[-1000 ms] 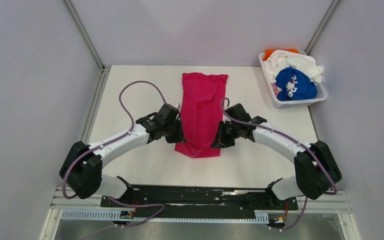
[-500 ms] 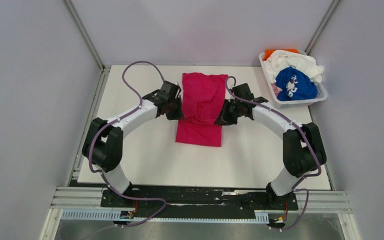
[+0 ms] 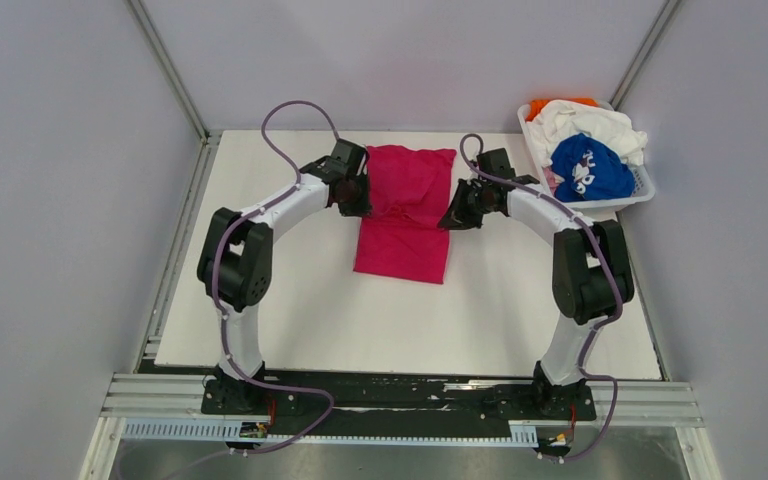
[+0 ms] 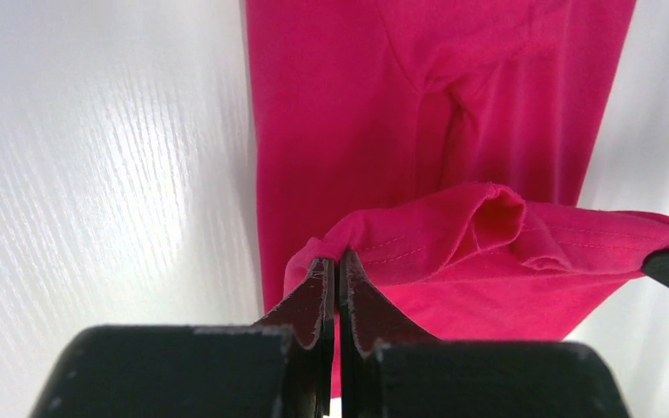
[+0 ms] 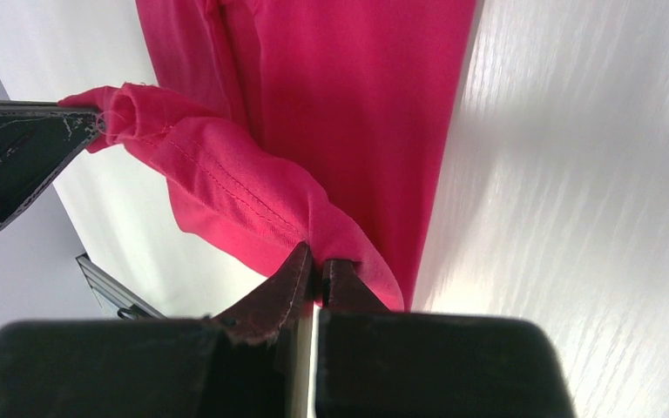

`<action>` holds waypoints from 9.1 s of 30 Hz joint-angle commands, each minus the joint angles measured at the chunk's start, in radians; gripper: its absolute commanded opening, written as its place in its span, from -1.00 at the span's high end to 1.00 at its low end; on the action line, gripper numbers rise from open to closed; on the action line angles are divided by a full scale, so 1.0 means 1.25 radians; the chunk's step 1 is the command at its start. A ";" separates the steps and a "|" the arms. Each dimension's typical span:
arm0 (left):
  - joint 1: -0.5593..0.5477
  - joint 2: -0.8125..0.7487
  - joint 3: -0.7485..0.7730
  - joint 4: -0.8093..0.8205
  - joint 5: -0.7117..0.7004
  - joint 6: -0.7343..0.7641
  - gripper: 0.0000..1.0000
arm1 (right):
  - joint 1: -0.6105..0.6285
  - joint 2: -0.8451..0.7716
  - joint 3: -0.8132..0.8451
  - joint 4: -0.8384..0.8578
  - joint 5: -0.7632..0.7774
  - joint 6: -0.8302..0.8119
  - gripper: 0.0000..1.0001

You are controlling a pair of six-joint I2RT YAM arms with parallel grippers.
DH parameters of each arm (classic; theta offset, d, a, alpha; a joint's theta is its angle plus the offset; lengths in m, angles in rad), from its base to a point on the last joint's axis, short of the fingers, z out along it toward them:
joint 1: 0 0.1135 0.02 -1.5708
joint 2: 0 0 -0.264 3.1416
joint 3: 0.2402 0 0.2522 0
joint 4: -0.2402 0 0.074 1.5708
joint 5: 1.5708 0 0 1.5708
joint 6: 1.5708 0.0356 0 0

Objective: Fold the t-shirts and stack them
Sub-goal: Fold the folded rectangular tshirt in 1/3 of the way, then grab one side of the 2/3 rectangular tshirt with both arms, then fold the long partially folded tshirt into a neat square, then put the neatly folded tshirt into the corner of the board with the left arm

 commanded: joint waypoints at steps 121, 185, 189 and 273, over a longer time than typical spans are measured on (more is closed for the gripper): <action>0.067 -0.217 -0.410 0.250 0.228 -0.176 -0.88 | 0.000 0.046 0.136 0.238 0.142 0.016 -1.00; 0.004 -0.198 -0.447 0.163 0.152 -0.114 1.00 | 0.037 -0.168 -0.408 0.215 -0.065 -0.031 1.00; -0.028 -0.375 -0.561 0.107 0.153 -0.137 1.00 | 0.096 -0.342 -0.502 0.159 -0.113 0.004 1.00; -0.019 0.095 -0.049 -0.006 0.050 0.153 -0.86 | -0.117 -0.514 -0.356 0.143 -0.050 -0.018 -1.00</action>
